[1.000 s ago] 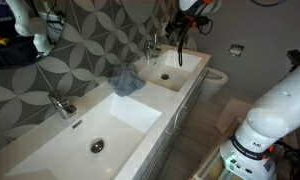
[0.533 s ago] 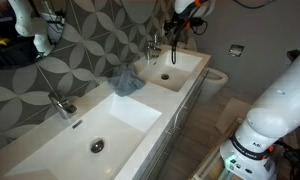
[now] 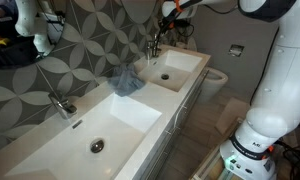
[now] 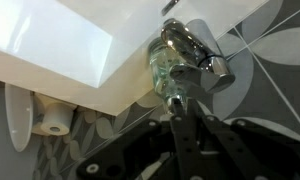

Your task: Turn the right faucet handle to the left

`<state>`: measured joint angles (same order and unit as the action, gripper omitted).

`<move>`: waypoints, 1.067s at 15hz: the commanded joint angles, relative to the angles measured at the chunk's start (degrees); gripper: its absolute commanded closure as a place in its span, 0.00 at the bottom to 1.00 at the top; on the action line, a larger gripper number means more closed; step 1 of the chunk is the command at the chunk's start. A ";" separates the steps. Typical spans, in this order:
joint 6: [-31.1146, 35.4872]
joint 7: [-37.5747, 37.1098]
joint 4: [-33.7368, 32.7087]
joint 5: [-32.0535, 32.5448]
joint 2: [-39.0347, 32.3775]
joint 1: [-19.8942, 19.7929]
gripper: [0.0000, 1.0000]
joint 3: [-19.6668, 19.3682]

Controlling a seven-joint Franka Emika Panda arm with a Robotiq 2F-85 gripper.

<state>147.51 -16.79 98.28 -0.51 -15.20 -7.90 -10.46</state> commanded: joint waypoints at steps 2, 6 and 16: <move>-1.31 -13.92 -13.82 4.37 -11.57 3.65 1.00 -3.59; -3.06 -24.07 -21.53 7.46 -18.45 7.81 1.00 -7.41; -9.33 -34.13 -33.36 10.82 -28.73 8.82 1.00 -10.59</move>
<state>141.34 -48.27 70.03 8.76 -40.90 1.19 -20.38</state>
